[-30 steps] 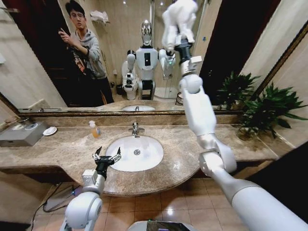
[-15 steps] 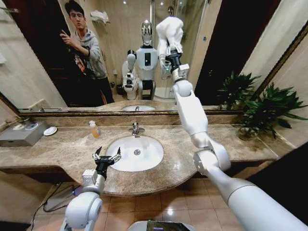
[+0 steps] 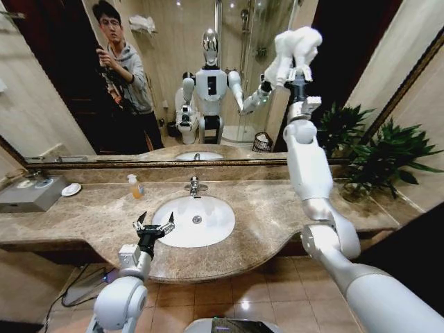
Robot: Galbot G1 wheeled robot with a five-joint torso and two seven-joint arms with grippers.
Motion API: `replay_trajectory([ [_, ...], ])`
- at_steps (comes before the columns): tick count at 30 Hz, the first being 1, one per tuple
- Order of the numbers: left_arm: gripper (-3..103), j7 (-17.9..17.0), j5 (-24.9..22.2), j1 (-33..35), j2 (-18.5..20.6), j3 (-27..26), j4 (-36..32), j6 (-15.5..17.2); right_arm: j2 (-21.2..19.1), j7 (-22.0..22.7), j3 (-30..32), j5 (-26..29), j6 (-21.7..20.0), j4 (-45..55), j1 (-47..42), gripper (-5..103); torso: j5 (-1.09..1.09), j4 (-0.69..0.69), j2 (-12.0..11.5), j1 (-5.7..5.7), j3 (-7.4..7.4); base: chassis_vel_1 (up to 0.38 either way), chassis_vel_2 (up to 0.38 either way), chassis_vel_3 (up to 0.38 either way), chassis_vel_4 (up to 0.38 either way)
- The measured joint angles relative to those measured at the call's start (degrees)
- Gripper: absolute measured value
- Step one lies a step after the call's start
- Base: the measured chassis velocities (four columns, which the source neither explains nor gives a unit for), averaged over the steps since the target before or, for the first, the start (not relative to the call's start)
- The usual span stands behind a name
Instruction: Pick up the towel from the sink counter and wipe the mirror surface.
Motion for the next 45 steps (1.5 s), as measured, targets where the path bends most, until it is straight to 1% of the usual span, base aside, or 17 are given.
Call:
replay_trajectory([
  [3,100,0.0,0.0,0.0,0.0,0.0,0.0,0.0,2.9,-0.5,-1.7,-1.3,-0.2,0.6,-0.6,13,-0.01,0.04,0.0,0.0,0.0,0.0,0.0,0.0,0.0],
  [5,100,0.0,0.0,0.0,0.0,0.0,0.0,0.0,3.8,-0.7,-2.2,-1.8,-0.2,0.6,-0.7,13,-0.01,0.04,0.0,0.0,0.0,0.0,0.0,0.0,0.0],
  [7,100,0.0,0.0,0.0,0.0,0.0,0.0,0.0,6.8,-1.2,-3.6,-4.0,-0.2,0.3,-0.7,13,-0.03,0.04,0.0,0.0,0.0,0.0,0.0,0.0,0.0],
  [8,100,0.0,0.0,0.0,0.0,0.0,0.0,0.0,6.8,-1.2,-3.6,-4.0,-0.2,0.3,-0.7,13,-0.03,0.04,0.0,0.0,0.0,0.0,0.0,0.0,0.0],
  [11,100,0.0,0.0,0.0,0.0,0.0,0.0,0.0,10.4,-1.6,-5.3,-6.9,0.2,-0.3,-0.7,13,-0.04,0.03,0.0,0.0,0.0,0.0,0.0,0.0,0.0],
  [13,100,0.0,0.0,0.0,0.0,0.0,0.0,0.0,10.9,-1.7,-5.8,-7.5,0.3,-0.4,-0.7,13,-0.04,0.04,0.0,0.0,0.0,0.0,0.0,0.0,0.0],
  [18,100,0.0,0.0,0.0,0.0,0.0,0.0,0.0,11.3,-1.8,-8.1,-9.0,0.8,-0.7,-0.6,13,-0.04,0.0,0.0,0.0,0.0,0.0,0.0,0.0,0.0],
  [23,100,0.0,0.0,0.0,0.0,0.0,0.0,0.0,11.2,-1.8,-7.2,-9.0,1.2,-2.1,-0.2,13,-0.04,0.0,0.0,0.0,0.0,0.0,0.0,0.0,0.0],
  [25,100,0.0,0.0,0.0,0.0,0.0,0.0,0.0,10.4,-1.5,-5.9,-7.8,1.4,-2.9,-0.1,13,-0.03,0.06,0.0,0.0,0.0,0.0,0.0,0.0,0.0],
  [29,100,0.0,0.0,0.0,0.0,0.0,0.0,0.0,8.2,-1.2,-4.6,-6.3,1.5,-3.1,0.0,13,-0.01,0.03,0.0,-0.01,0.0,0.0,0.0,0.0,0.0],
  [31,100,0.0,0.0,0.0,0.0,0.0,0.0,0.0,6.0,-0.9,-3.6,-4.6,1.4,-2.8,-0.2,13,0.0,0.0,0.0,-0.01,0.0,0.0,0.0,0.0,0.0],
  [33,100,0.0,0.0,0.0,0.0,0.0,0.0,0.0,2.4,-0.3,-2.1,-1.9,0.7,-0.9,-0.9,13,0.02,-0.02,0.0,0.0,0.0,0.0,0.0,0.0,0.0],
  [35,100,0.0,0.0,0.0,0.0,0.0,0.0,0.0,1.8,-0.2,-1.8,-1.5,0.6,-0.6,-1.1,13,0.02,-0.02,0.0,0.0,0.0,0.0,0.0,0.0,0.0],
  [37,100,0.0,0.0,0.0,0.0,0.0,0.0,0.0,-1.1,0.0,0.1,0.3,0.3,0.5,-1.7,13,0.02,-0.03,0.0,0.01,0.0,0.0,0.0,0.0,0.0],
  [39,100,0.0,0.0,0.0,0.0,0.0,0.0,0.0,-1.6,0.0,0.5,0.6,0.3,0.6,-1.8,13,0.01,-0.01,0.0,0.0,0.0,0.0,0.0,0.0,0.0],
  [41,100,0.0,0.0,0.0,0.0,0.0,0.0,0.0,-3.4,0.0,1.8,1.9,0.3,1.1,-2.4,13,0.0,0.0,0.0,0.0,0.0,0.0,0.0,0.0,0.0],
  [45,100,0.0,0.0,0.0,0.0,0.0,0.0,0.0,-4.8,0.0,1.9,4.1,-0.4,5.2,-5.0,13,0.01,0.01,0.0,0.01,0.0,0.0,0.0,0.0,0.0],
])
